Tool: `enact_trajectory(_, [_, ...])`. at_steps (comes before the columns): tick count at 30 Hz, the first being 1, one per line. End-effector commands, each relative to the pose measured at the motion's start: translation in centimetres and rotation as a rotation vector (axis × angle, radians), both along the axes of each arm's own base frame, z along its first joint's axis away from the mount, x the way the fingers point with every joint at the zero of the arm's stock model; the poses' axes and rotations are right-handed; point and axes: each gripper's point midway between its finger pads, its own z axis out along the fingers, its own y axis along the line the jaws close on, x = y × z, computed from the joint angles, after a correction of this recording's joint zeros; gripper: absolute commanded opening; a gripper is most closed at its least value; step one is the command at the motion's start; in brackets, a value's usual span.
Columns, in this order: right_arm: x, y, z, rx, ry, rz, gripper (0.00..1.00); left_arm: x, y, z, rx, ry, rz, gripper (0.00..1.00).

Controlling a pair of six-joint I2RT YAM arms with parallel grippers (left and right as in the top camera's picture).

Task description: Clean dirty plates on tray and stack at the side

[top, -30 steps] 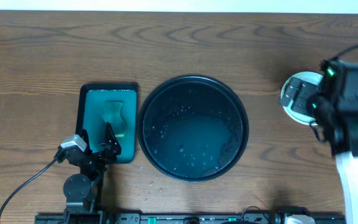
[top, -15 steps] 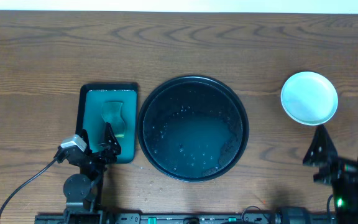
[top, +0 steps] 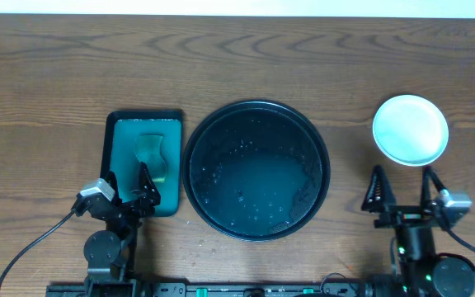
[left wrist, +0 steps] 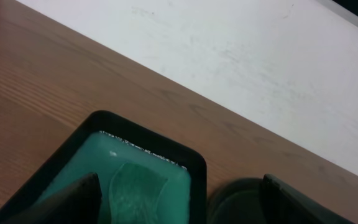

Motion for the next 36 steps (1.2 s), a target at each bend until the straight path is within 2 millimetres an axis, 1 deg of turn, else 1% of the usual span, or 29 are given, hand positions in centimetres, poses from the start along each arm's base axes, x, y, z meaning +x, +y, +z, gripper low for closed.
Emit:
enact_trajectory(1, [0.5, 1.4, -1.7, -0.011, 0.004, 0.074, 0.99, -0.1, 0.5, -1.7, 0.006, 0.054, 0.024, 0.82])
enact_trajectory(4, [1.0, 2.1, -3.4, -0.037, 0.027, 0.102, 0.99, -0.1, 0.5, -1.7, 0.006, 0.054, 0.024, 0.82])
enact_trajectory(6, [1.2, 2.5, -4.1, -0.06, 0.028, 0.12, 0.99, -0.1, 0.4, -1.7, 0.006, 0.054, 0.024, 0.82])
enact_trajectory(12, [1.7, 3.8, -5.3, -0.143, -0.005, 0.17, 0.99, -0.1, 0.5, -1.7, 0.006, 0.054, 0.024, 0.82])
enact_trajectory(23, [2.6, 4.3, -9.1, -0.148, 0.021, 0.194, 0.99, -0.1, 0.5, -1.7, 0.006, 0.054, 0.024, 0.82])
enact_trajectory(28, [2.6, 4.3, -10.0, -0.171, 0.051, 0.193, 0.99, -0.1, 0.5, -1.7, 0.006, 0.054, 0.024, 0.82])
enact_trajectory(30, [2.6, 4.3, -10.9, -0.189, 0.084, 0.196, 0.99, -0.1, 0.4, -1.7, 0.006, 0.053, 0.024, 0.82])
enact_trajectory(36, [2.6, 4.3, -11.0, -0.237, 0.08, 0.196, 0.99, -0.1, 0.5, -1.7, 0.006, 0.053, 0.024, 0.82])
